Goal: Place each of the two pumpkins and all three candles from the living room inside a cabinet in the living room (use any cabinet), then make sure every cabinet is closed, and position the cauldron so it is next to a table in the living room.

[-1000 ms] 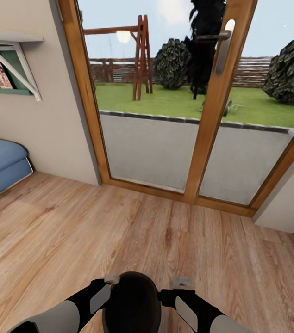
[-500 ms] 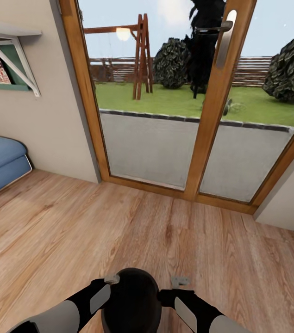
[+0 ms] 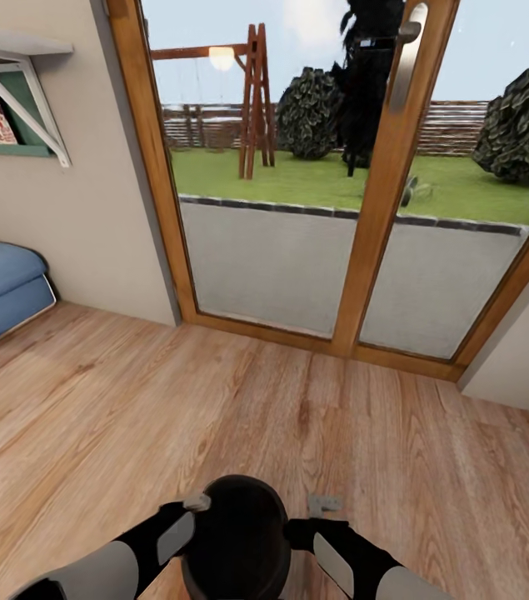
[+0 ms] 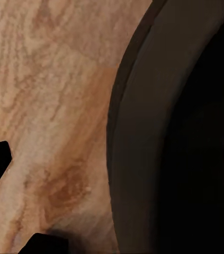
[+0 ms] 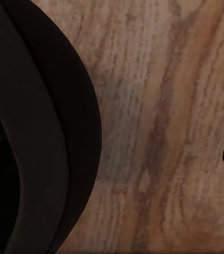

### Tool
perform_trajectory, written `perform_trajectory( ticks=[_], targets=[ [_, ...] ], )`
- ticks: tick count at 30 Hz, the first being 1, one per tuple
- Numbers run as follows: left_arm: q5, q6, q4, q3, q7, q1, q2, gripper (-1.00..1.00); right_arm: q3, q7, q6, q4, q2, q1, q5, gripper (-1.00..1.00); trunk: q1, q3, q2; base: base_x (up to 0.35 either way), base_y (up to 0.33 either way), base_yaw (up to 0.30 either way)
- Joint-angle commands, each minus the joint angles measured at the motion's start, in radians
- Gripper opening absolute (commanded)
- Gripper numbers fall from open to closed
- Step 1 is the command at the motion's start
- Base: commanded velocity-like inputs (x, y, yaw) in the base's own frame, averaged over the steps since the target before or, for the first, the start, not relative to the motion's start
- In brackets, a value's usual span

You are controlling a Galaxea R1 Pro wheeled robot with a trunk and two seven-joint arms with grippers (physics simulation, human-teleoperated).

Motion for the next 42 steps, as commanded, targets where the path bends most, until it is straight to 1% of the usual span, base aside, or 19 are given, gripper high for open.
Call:
perform_trajectory(
  ticks=[1,4,10,24,33,35,36,37,39,40,42],
  targets=[
    [0.002,0.0,-0.002,-0.001,-0.001,0.0,0.009,1.0,-0.002,0.011,-0.002,0.013,0.001,0.002,-0.003,1.0,0.001,0.0,0.0,0.0,0.0,0.0],
    [0.004,0.001,-0.006,-0.001,-0.001,0.0,0.025,1.0,-0.002,0.011,-0.002,0.013,0.001,0.002,-0.003,1.0,0.001,0.0,0.0,0.0,0.0,0.0],
    [0.002,0.001,-0.003,-0.001,-0.001,0.0,0.03,1.0,-0.002,0.011,-0.002,0.013,0.001,0.002,-0.003,1.0,0.001,0.0,0.0,0.0,0.0,0.0],
    [0.003,-0.006,-0.003,-0.004,-0.002,0.001,0.024,1.0,-0.003,0.011,-0.004,0.013,0.001,0.002,-0.003,1.0,0.001,0.0,0.0,0.0,0.0,0.0],
    [0.003,-0.014,-0.004,-0.004,-0.001,0.001,0.019,1.0,0.003,0.025,-0.002,0.008,0.004,0.003,-0.003,1.0,0.001,0.0,0.0,0.0,0.0,0.0],
    [0.003,-0.014,-0.005,-0.004,-0.001,0.001,0.019,1.0,0.029,0.026,-0.002,0.007,0.006,0.005,-0.003,1.0,0.001,0.0,0.0,0.0,0.0,0.0],
    [0.003,-0.014,-0.005,-0.004,-0.001,0.001,0.019,1.0,0.054,0.026,-0.002,0.006,0.009,0.005,-0.004,1.0,0.001,0.0,0.0,0.0,0.0,0.0],
    [0.003,-0.014,-0.005,-0.004,-0.001,0.001,0.019,1.0,0.096,0.026,-0.002,0.004,0.014,0.005,-0.004,1.0,0.001,0.0,0.0,0.0,0.0,0.0],
    [0.003,-0.014,-0.005,-0.004,-0.001,0.001,0.019,1.0,0.144,0.025,-0.002,0.001,0.019,0.006,-0.005,1.0,0.001,0.0,0.0,0.0,0.0,0.0],
    [0.003,-0.014,-0.005,-0.004,-0.001,0.001,0.019,1.0,0.163,0.024,-0.002,0.0,0.02,0.006,-0.005,1.0,0.001,0.0,0.0,0.0,0.0,0.0],
    [0.003,-0.014,-0.005,-0.004,-0.001,0.001,0.019,1.0,0.174,0.023,-0.002,0.0,0.022,0.006,-0.005,1.0,0.001,0.0,0.0,0.0,0.0,0.0]
  ],
)
